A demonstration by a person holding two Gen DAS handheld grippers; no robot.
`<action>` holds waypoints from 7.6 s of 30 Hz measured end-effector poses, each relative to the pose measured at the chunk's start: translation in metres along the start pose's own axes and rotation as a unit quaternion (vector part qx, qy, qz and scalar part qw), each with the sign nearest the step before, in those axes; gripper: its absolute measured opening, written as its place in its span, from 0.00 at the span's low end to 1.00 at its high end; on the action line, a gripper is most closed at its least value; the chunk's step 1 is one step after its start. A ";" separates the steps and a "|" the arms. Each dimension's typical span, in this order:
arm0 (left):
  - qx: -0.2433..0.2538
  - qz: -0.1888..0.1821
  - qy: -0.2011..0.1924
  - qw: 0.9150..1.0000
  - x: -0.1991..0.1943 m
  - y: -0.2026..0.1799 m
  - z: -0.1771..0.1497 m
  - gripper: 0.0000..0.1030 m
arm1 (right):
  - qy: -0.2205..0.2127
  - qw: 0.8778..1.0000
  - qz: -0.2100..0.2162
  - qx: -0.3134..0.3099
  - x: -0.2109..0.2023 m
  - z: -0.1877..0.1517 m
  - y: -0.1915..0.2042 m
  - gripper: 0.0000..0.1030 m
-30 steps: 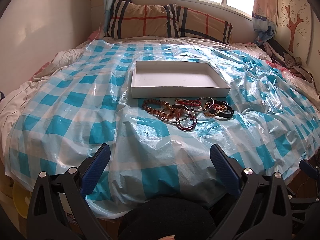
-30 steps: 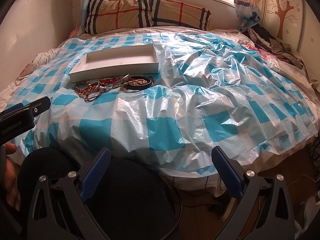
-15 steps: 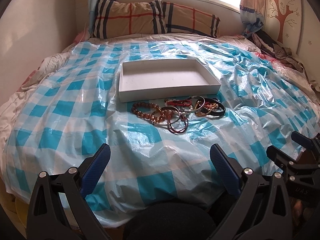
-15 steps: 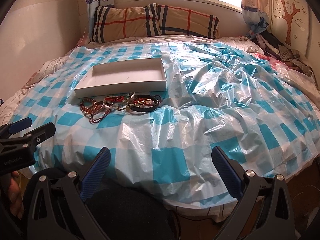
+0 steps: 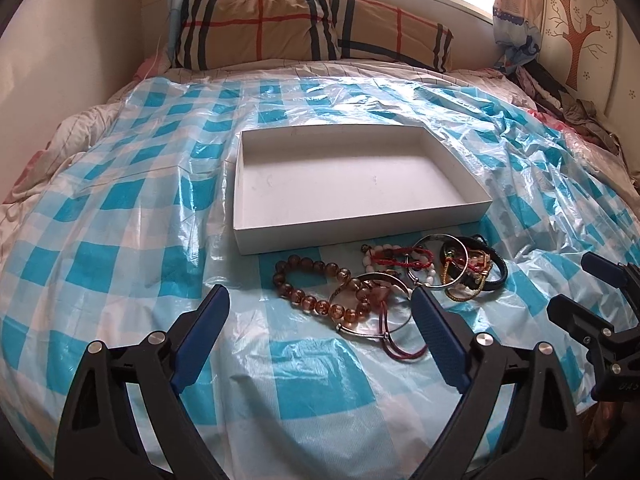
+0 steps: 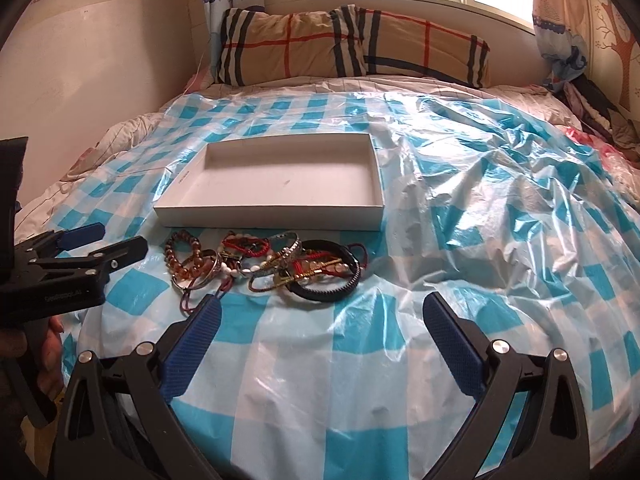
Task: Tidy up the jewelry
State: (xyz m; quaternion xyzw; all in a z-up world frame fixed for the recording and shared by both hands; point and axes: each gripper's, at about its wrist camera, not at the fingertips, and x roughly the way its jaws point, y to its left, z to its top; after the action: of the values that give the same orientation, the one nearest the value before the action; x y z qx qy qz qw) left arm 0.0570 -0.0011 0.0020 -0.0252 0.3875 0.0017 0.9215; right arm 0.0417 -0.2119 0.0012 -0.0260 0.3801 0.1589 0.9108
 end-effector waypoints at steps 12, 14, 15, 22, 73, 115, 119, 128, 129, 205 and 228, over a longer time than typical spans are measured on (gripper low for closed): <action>-0.009 0.011 0.029 0.999 0.056 0.011 0.006 0.77 | 0.018 0.998 0.035 -0.040 0.059 0.030 0.019 0.63; -0.012 0.012 0.033 0.999 0.061 0.014 0.006 0.77 | 0.027 0.998 0.034 -0.039 0.067 0.031 0.018 0.56; -0.014 0.012 0.035 0.999 0.063 0.015 0.005 0.77 | 0.030 0.998 0.032 -0.037 0.071 0.031 0.017 0.55; -0.006 0.015 0.047 0.999 0.077 0.014 0.006 0.72 | 0.056 0.998 0.029 -0.029 0.095 0.033 0.012 0.47; 0.054 -0.048 0.085 0.994 0.073 -0.008 -0.002 0.00 | 0.068 0.996 0.062 -0.006 0.077 0.021 -0.006 0.08; 0.026 -0.090 0.005 0.996 0.013 0.003 0.066 0.10 | -0.036 0.994 0.090 0.050 0.034 0.061 -0.043 0.08; 0.018 -0.099 -0.007 0.995 0.021 -0.002 0.083 0.10 | -0.043 0.994 0.091 0.046 0.052 0.075 -0.038 0.08; 0.008 -0.106 -0.025 0.994 0.055 -0.013 0.112 0.10 | -0.046 0.995 0.081 0.039 0.096 0.098 -0.034 0.08; 0.007 -0.106 -0.025 0.994 0.060 -0.013 0.113 0.10 | -0.046 0.995 0.079 0.038 0.100 0.100 -0.034 0.08; -0.002 -0.151 0.020 0.988 -0.035 -0.004 0.000 0.05 | -0.010 0.981 0.171 0.088 -0.021 -0.003 -0.047 0.06; 0.060 -0.100 -0.058 0.992 -0.137 -0.040 -0.004 0.05 | -0.087 0.976 0.194 0.055 -0.120 0.011 -0.021 0.06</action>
State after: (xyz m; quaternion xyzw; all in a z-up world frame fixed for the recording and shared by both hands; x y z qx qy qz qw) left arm -0.0410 -0.0388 0.0991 -0.0086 0.3280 -0.1117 0.9380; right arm -0.0237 -0.2619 0.0913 0.1125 0.3056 0.3125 0.8924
